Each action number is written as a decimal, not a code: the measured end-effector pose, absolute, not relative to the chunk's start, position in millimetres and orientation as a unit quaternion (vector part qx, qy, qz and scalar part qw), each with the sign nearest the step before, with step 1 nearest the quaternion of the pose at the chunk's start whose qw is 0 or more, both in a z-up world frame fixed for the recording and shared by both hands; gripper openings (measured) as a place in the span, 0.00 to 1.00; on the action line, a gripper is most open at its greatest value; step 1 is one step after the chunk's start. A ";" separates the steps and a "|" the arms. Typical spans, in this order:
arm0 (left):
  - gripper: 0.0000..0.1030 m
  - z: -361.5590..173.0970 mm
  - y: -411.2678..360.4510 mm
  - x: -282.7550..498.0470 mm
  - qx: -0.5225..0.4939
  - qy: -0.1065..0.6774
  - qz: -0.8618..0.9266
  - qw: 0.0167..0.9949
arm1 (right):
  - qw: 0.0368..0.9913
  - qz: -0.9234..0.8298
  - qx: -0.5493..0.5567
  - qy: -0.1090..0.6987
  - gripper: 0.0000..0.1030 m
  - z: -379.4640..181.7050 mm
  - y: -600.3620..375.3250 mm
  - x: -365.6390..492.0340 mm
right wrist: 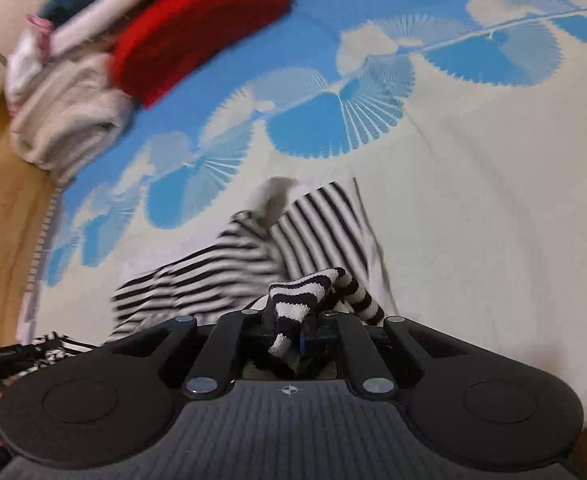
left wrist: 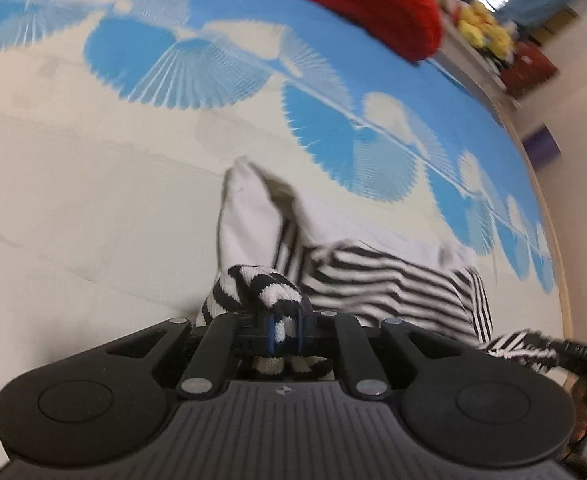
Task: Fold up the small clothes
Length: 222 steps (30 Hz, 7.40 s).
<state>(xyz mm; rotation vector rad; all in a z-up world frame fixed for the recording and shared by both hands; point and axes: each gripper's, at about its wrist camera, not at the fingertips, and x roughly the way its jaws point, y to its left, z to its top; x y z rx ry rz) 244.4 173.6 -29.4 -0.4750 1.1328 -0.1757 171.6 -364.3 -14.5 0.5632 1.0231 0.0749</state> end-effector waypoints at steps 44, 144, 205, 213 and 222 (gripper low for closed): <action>0.35 -32.0 158.9 281.6 -0.325 0.436 -0.090 0.834 | 0.880 0.056 0.343 0.323 0.08 -15.8 -313.4 229.2; 0.03 -58.6 199.7 180.4 -0.063 0.558 0.030 0.827 | 0.802 -0.100 0.209 0.551 0.11 -67.0 -379.4 138.3; 0.38 -35.9 96.2 191.8 -0.063 0.490 -0.036 0.869 | 0.853 -0.079 0.074 0.510 0.50 -41.3 -287.6 198.4; 0.38 -23.6 72.9 158.9 -0.066 0.461 -0.038 0.884 | 0.826 -0.100 0.062 0.552 0.51 -58.5 -311.8 177.2; 0.19 -33.2 65.7 117.5 -0.068 0.448 -0.047 0.890 | 0.899 -0.086 0.149 0.402 0.51 0.8 -325.4 115.5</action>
